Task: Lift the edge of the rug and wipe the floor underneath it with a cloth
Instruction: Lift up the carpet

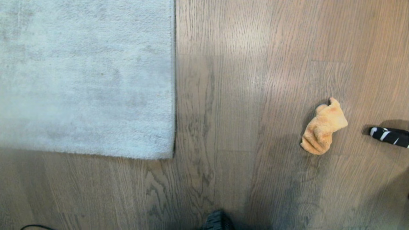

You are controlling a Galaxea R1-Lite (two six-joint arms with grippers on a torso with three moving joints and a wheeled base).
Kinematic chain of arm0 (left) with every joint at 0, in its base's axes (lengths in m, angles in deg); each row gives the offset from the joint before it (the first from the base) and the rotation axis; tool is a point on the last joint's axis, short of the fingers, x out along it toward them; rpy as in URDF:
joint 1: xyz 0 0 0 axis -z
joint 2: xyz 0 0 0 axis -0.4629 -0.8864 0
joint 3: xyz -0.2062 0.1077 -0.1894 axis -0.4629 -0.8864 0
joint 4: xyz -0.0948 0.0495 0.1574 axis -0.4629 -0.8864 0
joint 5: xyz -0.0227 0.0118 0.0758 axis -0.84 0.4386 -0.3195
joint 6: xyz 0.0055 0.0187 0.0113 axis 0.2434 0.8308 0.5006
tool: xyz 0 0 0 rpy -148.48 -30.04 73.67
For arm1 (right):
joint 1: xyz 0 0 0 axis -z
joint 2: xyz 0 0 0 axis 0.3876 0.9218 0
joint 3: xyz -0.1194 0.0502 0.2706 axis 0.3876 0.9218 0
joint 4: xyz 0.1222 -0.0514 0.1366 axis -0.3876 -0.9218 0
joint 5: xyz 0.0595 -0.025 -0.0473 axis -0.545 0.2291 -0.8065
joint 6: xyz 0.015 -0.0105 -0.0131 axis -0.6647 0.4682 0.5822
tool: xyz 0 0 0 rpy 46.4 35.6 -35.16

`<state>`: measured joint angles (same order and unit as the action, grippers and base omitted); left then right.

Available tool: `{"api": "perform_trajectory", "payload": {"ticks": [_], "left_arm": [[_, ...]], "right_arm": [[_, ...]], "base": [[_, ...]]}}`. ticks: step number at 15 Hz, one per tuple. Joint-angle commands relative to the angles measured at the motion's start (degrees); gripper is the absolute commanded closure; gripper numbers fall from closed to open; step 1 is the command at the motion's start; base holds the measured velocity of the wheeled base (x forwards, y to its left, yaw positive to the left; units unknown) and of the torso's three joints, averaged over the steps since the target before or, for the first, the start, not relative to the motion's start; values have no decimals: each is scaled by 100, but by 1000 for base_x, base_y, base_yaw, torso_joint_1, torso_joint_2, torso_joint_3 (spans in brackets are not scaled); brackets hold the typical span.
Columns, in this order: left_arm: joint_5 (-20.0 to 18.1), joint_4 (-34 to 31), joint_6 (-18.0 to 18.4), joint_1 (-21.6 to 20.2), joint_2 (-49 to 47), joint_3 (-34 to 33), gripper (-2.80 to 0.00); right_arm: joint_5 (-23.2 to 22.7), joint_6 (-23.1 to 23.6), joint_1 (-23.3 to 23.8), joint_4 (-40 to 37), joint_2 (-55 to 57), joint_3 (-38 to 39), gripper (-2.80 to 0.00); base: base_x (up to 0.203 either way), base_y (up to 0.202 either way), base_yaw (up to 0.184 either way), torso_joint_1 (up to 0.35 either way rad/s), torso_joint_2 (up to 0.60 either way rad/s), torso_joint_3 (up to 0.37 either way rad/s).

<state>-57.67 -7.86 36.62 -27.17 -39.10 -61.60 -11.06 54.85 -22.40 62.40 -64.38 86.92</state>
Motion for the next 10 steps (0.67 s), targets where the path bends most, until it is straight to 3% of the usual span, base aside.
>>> {"api": "perform_trajectory", "payload": {"ticks": [1, 10], "left_arm": [[0, 5, -6, -5, -5, 1, 0], [0, 5, -6, -5, -5, 1, 0]], "right_arm": [[-2, 5, -5, 3, 4, 0, 0], [-2, 5, -5, 3, -3, 0, 0]], "base": [[0, 0, 0, 0, 0, 0], [0, 0, 0, 0, 0, 0]]}}
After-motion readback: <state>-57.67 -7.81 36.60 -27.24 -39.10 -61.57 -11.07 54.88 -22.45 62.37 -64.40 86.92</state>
